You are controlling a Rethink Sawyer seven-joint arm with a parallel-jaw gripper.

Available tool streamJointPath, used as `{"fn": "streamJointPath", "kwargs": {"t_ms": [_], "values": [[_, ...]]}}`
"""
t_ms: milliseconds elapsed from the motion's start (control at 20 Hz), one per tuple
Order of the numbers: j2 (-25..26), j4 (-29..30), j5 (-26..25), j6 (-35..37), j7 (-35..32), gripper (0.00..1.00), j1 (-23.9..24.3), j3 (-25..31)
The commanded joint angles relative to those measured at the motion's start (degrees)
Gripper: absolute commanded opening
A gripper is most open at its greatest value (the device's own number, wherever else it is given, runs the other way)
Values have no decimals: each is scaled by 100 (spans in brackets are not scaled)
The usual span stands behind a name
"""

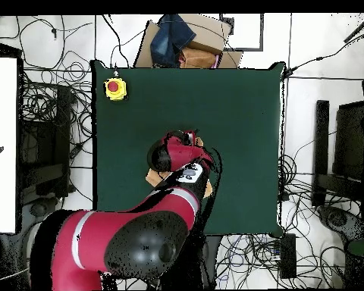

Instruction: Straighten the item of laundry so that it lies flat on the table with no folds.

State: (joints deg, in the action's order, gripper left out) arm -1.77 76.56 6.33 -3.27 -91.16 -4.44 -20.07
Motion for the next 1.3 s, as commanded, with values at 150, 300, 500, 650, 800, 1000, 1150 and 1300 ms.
{"fn": "streamJointPath", "kwargs": {"t_ms": [150,300,500,650,800,1000,1150,1300], "values": [[236,-192,-329,714,-362,100,-13,284],[154,54,-430,1021,-278,100,375,861],[254,139,-473,1281,-277,100,650,1246],[339,78,-515,1476,-263,100,638,1253],[422,26,-515,1657,-251,100,730,1371],[527,-87,-512,1750,-268,100,698,1356],[591,-128,-503,1686,-304,100,692,1375],[609,-135,-519,1655,-276,100,743,1441]]}}
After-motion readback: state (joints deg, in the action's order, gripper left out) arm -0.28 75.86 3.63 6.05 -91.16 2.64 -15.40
